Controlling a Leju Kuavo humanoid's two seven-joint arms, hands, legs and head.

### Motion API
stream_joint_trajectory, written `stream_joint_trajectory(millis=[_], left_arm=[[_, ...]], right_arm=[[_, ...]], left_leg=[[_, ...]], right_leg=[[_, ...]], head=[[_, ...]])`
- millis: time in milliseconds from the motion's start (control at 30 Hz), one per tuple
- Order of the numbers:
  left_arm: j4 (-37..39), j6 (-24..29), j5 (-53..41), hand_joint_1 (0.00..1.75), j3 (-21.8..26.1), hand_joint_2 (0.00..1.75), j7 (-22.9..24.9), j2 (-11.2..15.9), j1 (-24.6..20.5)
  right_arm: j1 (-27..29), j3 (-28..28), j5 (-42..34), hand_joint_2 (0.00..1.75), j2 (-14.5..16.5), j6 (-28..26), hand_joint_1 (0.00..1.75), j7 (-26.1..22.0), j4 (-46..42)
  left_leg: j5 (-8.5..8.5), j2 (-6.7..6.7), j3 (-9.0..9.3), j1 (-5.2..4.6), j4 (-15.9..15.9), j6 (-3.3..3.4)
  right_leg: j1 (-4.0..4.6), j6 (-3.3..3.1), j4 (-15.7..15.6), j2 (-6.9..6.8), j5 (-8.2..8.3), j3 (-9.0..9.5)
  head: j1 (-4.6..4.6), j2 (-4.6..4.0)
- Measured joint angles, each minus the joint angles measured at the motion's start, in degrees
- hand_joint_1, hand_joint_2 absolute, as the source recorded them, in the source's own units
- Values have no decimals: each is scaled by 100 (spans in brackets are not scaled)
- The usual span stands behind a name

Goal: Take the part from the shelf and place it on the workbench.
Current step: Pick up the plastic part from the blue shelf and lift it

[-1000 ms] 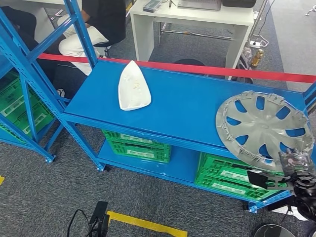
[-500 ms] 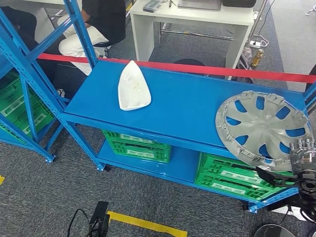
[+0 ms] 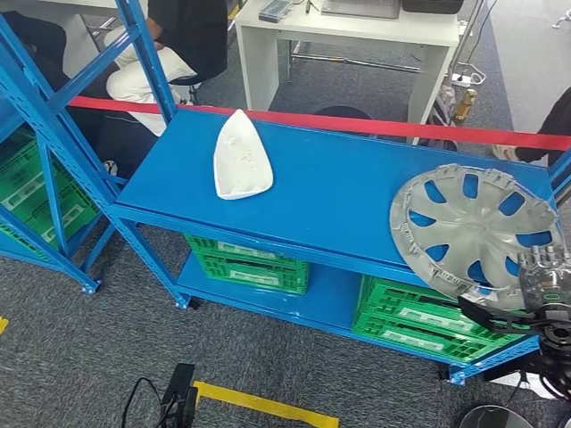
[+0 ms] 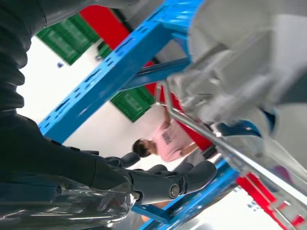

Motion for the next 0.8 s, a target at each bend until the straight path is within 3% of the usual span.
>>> stream_joint_trajectory(millis=[300,600,800], left_arm=[[0,0,-17,0,0,0,3,2,-2],[0,0,-2,0,0,0,3,2,-5],[0,0,1,0,0,0,1,2,-5]], right_arm=[[45,-45,-59,175,207,-184,0,-26,107],[35,-153,-146,175,488,-1049,0,-194,445],[31,-249,-262,175,671,-1197,0,-244,649]], left_leg=[[0,0,0,0,-1,0],[1,-1,0,0,-1,1],[1,-1,0,0,-1,2]], right_leg=[[1,0,0,-1,0,-1],[2,0,0,-2,0,1],[2,0,0,-2,0,1]], head=[[0,0],[0,0],[0,0]])
